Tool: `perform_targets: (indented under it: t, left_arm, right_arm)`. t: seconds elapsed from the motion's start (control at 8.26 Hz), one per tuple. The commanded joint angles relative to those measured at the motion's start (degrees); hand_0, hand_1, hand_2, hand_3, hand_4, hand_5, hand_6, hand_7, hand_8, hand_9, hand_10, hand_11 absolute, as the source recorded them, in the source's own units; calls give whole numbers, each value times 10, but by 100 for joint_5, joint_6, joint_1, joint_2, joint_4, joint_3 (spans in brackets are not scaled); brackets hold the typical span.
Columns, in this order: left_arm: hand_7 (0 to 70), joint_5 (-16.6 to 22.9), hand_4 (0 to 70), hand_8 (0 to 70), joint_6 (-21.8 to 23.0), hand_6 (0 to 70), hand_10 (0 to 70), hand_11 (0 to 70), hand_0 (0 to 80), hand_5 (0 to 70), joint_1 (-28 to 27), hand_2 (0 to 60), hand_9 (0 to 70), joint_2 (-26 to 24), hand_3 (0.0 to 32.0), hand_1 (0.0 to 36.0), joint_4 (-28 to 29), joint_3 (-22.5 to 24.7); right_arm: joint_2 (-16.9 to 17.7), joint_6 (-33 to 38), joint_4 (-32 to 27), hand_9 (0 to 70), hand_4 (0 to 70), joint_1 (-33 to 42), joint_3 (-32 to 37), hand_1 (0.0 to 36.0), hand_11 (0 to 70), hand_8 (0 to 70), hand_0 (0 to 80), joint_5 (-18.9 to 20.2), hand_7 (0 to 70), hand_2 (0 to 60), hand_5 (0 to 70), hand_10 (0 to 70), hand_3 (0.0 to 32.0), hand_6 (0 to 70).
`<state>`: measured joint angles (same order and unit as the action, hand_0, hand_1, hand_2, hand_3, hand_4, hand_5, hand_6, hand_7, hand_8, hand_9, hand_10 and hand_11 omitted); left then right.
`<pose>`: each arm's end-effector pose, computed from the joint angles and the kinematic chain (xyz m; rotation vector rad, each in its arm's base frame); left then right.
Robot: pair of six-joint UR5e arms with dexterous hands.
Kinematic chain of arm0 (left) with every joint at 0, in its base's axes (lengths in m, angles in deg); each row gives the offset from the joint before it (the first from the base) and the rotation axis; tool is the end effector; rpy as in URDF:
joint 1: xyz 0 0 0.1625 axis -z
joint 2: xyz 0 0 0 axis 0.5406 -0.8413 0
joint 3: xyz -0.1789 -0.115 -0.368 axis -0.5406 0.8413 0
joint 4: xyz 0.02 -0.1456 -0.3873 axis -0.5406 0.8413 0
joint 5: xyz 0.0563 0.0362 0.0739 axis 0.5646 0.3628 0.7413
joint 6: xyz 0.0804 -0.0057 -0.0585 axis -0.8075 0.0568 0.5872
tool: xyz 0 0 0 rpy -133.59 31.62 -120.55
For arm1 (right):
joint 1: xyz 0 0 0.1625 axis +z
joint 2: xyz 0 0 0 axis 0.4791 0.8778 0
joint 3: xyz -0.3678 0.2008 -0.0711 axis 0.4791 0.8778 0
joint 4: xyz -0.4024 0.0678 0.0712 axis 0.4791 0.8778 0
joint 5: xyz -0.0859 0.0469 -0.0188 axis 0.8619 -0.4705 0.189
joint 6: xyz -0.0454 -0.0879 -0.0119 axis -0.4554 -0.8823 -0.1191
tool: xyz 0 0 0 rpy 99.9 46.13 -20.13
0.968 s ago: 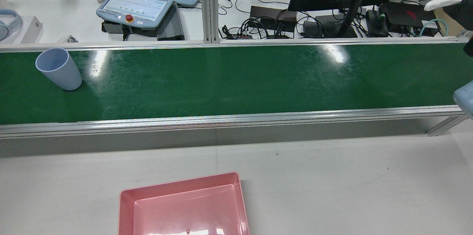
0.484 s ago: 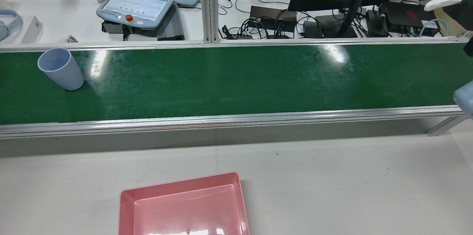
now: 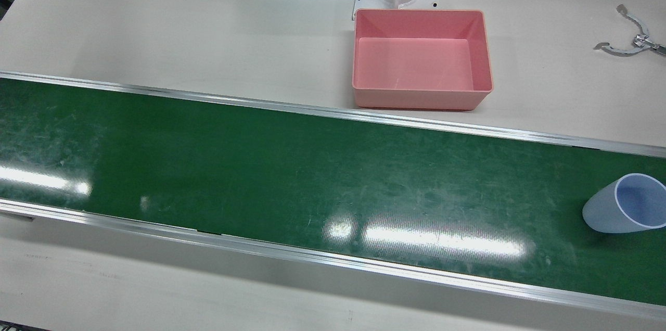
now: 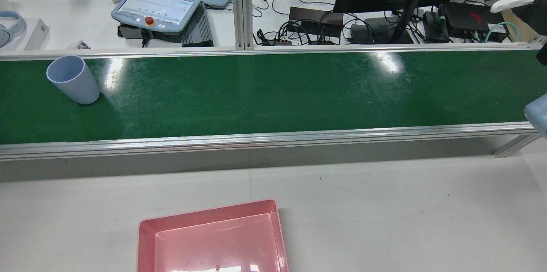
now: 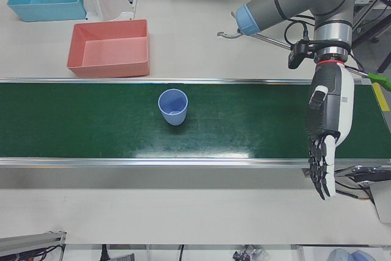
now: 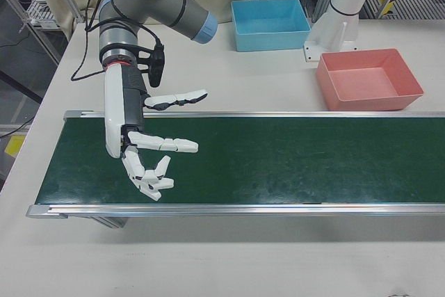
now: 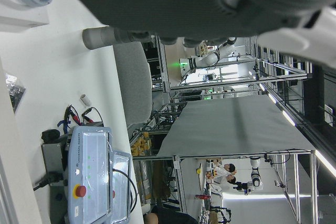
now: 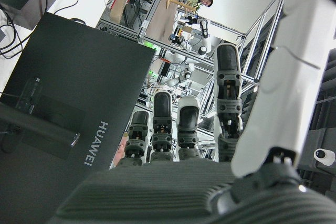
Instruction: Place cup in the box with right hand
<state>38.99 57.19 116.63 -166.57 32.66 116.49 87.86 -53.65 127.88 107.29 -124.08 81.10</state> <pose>-0.0539 -0.5881 0.5253 -0.1684 1.9969 -2.0383 0.0249 -0.5702 0.4905 0.2167 -2.1546 1.7781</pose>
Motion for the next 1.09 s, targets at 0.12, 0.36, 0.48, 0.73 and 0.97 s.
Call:
perform_targets:
  t: [0.12, 0.36, 0.48, 0.73, 0.97]
  left_arm:
    - [0, 0, 0, 0, 0, 0, 0, 0, 0, 0, 4, 0, 0, -2, 0, 0, 0, 0]
    - [0, 0, 0, 0, 0, 0, 0, 0, 0, 0, -5, 0, 0, -2, 0, 0, 0, 0]
    - [0, 0, 0, 0, 0, 0, 0, 0, 0, 0, 3, 0, 0, -2, 0, 0, 0, 0]
    - [0, 0, 0, 0, 0, 0, 0, 0, 0, 0, 4, 0, 0, 7, 0, 0, 0, 0]
    - [0, 0, 0, 0, 0, 0, 0, 0, 0, 0, -5, 0, 0, -2, 0, 0, -9, 0]
  right_arm:
    - [0, 0, 0, 388, 503, 0, 0, 109, 204, 177, 566, 0, 700, 0, 65, 132, 0, 206]
    - [9, 0, 0, 378, 502, 0, -9, 110, 197, 171, 566, 0, 700, 0, 64, 127, 0, 204]
    - [9, 0, 0, 353, 496, 0, -9, 110, 187, 156, 562, 9, 700, 0, 62, 120, 0, 197]
    - [9, 0, -9, 348, 488, 0, -52, 109, 186, 154, 563, 0, 700, 0, 62, 120, 0, 195]
    - [35, 0, 0, 353, 488, 0, -52, 107, 188, 158, 560, 9, 700, 0, 62, 121, 0, 196]
